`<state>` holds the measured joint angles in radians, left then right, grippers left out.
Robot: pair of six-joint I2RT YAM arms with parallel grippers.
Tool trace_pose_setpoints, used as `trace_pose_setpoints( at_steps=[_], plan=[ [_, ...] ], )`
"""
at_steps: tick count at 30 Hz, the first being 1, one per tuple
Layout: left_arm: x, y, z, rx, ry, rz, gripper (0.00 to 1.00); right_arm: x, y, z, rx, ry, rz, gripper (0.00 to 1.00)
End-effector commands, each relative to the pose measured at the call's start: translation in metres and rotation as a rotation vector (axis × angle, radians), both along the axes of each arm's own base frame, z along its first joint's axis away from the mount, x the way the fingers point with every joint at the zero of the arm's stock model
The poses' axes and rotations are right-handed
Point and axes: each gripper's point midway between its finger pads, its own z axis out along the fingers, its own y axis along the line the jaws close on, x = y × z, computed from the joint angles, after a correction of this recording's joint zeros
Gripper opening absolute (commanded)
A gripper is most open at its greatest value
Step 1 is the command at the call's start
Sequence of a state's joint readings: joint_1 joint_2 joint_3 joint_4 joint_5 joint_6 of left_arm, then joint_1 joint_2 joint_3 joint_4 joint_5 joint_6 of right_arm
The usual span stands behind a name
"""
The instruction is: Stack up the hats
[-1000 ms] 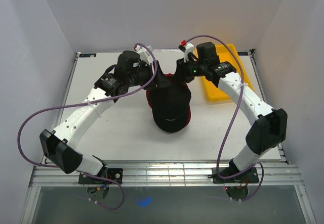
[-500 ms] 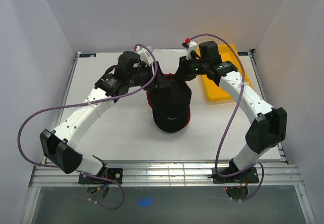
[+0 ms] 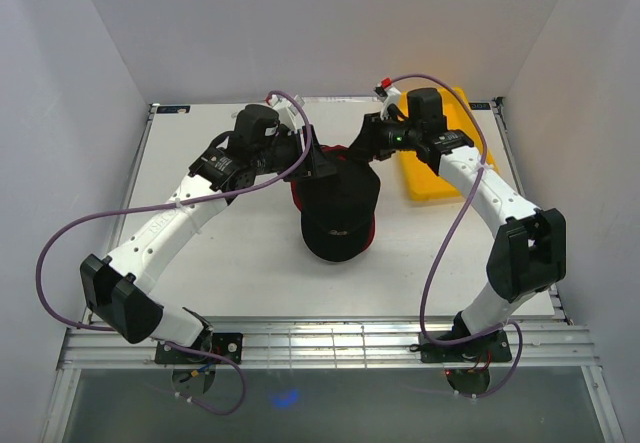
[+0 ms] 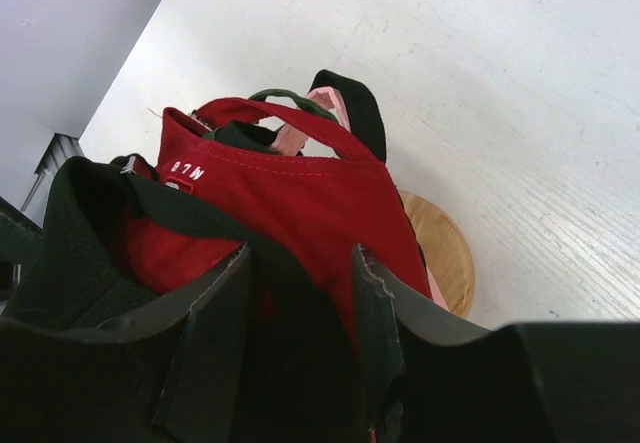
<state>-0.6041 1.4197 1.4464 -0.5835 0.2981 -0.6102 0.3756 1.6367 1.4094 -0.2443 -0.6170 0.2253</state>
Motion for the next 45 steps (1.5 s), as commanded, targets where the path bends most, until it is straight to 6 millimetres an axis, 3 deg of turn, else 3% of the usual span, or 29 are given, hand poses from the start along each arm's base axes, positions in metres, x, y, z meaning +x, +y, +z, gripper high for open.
trace_pose_setpoints(
  at_steps=[1,3,7,10,20,24,26,27,28,30,36,39,43,45],
  plan=[
    [0.002,0.005,0.000,0.013,-0.013,0.014,0.63,0.002,-0.003,0.009,0.008,-0.031,-0.029,0.49],
    [0.003,0.005,0.004,0.016,-0.017,0.018,0.64,0.003,-0.009,0.006,0.000,-0.015,-0.064,0.49],
    [0.002,0.005,0.028,-0.014,-0.064,0.014,0.64,0.002,-0.019,0.015,0.003,-0.044,-0.123,0.67],
    [0.001,0.005,0.045,-0.029,-0.086,0.006,0.66,0.004,-0.023,0.027,0.028,-0.060,-0.150,0.74],
    [-0.007,0.013,0.042,-0.006,-0.072,0.017,0.66,0.007,-0.032,0.050,0.075,-0.078,-0.235,0.80],
    [0.008,0.022,0.050,0.044,-0.113,0.080,0.65,0.008,-0.032,0.048,0.095,-0.041,-0.239,0.81],
    [0.019,0.028,0.040,0.111,-0.105,0.122,0.60,0.005,-0.034,0.047,0.101,-0.024,-0.254,0.79],
    [0.028,0.032,0.047,0.128,-0.126,0.161,0.59,0.004,-0.036,0.047,0.101,-0.023,-0.269,0.79],
    [0.035,0.032,0.037,0.162,-0.108,0.172,0.57,0.000,-0.039,0.054,0.109,-0.037,-0.278,0.78],
    [0.038,0.033,0.029,0.194,-0.085,0.179,0.54,-0.007,-0.043,0.050,0.112,-0.017,-0.297,0.76],
    [0.036,0.030,0.006,0.216,-0.046,0.161,0.45,-0.036,-0.051,0.062,0.131,-0.049,-0.283,0.71],
    [0.035,0.031,0.002,0.219,-0.040,0.159,0.43,-0.056,-0.052,0.059,0.151,-0.040,-0.255,0.62],
    [0.036,0.028,-0.005,0.224,-0.028,0.149,0.41,-0.074,-0.056,0.030,0.151,0.035,-0.265,0.61],
    [0.037,0.027,-0.010,0.231,-0.019,0.145,0.41,-0.082,-0.058,0.027,0.162,0.042,-0.270,0.61]
  ],
)
